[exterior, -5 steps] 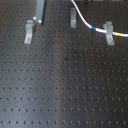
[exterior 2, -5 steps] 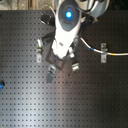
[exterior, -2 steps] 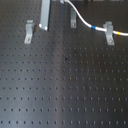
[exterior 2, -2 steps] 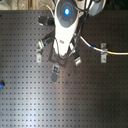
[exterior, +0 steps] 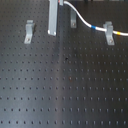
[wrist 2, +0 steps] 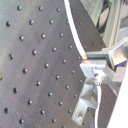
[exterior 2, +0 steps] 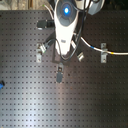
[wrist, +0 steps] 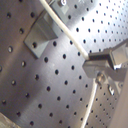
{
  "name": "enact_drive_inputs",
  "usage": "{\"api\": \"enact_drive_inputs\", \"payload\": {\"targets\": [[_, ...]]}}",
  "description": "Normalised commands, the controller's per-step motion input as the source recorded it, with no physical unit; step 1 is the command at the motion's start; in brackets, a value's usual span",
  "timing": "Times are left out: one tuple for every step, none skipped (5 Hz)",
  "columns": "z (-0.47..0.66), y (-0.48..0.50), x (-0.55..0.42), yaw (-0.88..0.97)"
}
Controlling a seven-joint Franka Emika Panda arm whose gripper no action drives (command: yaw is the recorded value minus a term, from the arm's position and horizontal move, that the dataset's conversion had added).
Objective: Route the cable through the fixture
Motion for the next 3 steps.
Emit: {"api": "enact_drive_inputs", "payload": {"targets": [[0.42,0.194,-0.105,0.00],[0.33,0.165,-0.050,0.00],[0.35,0.168,-0.043,0.00]]}}
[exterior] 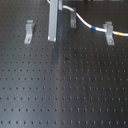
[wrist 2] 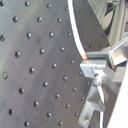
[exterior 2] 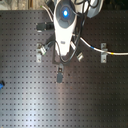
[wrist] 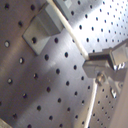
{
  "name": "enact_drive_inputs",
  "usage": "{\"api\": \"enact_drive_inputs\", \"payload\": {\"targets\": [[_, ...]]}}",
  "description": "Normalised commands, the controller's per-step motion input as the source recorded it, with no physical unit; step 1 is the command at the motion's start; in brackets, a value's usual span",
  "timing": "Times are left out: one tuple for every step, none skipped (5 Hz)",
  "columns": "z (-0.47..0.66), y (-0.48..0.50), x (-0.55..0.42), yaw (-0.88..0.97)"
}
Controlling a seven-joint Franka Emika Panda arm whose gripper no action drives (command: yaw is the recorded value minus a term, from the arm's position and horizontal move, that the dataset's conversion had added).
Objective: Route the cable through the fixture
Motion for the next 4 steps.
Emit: {"api": "enact_drive_inputs", "payload": {"targets": [[0.41,0.079,-0.048,0.00],[0.52,0.078,-0.049,0.00],[0.39,0.082,-0.039,0.00],[0.36,0.092,-0.054,0.00]]}}
